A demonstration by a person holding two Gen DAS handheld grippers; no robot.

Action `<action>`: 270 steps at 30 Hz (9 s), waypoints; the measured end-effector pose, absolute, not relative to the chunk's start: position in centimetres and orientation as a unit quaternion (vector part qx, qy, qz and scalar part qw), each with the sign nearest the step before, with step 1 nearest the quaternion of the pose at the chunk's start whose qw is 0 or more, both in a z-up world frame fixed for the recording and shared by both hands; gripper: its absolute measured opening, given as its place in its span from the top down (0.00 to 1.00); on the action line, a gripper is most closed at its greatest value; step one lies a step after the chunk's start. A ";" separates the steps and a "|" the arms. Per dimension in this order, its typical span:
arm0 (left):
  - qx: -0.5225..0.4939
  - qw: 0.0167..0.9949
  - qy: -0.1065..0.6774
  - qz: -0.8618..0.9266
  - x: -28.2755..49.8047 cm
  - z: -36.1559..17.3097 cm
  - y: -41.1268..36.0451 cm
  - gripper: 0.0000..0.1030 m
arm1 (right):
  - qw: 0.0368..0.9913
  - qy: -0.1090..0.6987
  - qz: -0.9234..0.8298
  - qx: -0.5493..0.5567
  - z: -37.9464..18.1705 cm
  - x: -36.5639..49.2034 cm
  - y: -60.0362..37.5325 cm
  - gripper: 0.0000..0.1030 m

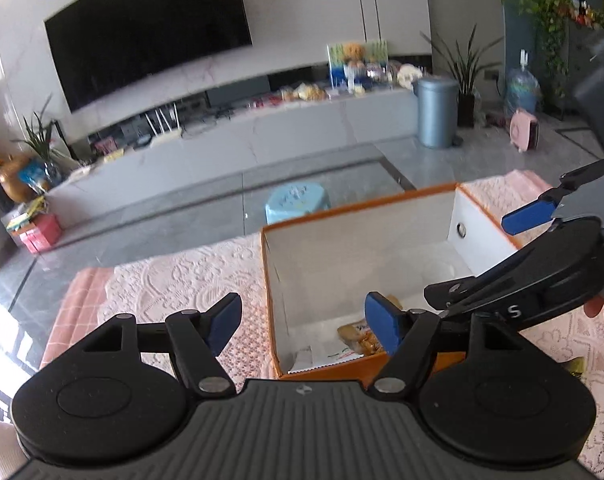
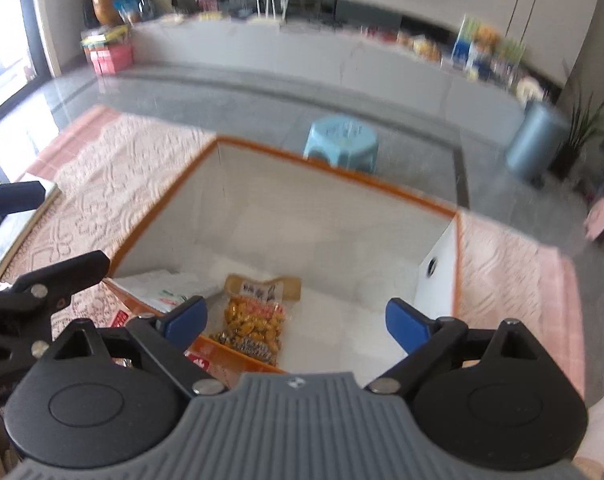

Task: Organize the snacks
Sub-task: 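Withdraw both grippers from the box back toward the snack pile, then grasp clear tube of white eggs with left gripper while right grasps clear green-snack bag, then carry egg tube with left gripper while right gripper carries green-snack bag over box, then open left gripper releasing egg tube while right gripper releases green-snack bag into box, then withdraw both grippers from the box back toward the remaining snacks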

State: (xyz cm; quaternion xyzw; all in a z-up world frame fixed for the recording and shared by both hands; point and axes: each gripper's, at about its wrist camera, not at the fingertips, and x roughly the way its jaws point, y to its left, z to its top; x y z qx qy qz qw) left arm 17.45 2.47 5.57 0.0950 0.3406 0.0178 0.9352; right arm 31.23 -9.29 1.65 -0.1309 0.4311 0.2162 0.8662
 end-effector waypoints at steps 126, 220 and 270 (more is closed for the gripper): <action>-0.017 0.899 0.420 -0.122 5.3 -4.8 0.4 0.82 | 0.900 0.339 0.264 -0.081 -12.3 11.5 -16.2 0.64; 0.084 0.887 0.455 0.013 25.0 -1.8 3.3 0.52 | 0.836 0.494 0.206 -0.119 -8.6 37.4 -6.5 0.38; -0.070 0.932 0.352 -0.041 4.3 -3.0 3.5 0.26 | 0.948 0.275 0.143 -0.076 -8.0 11.3 -19.7 0.14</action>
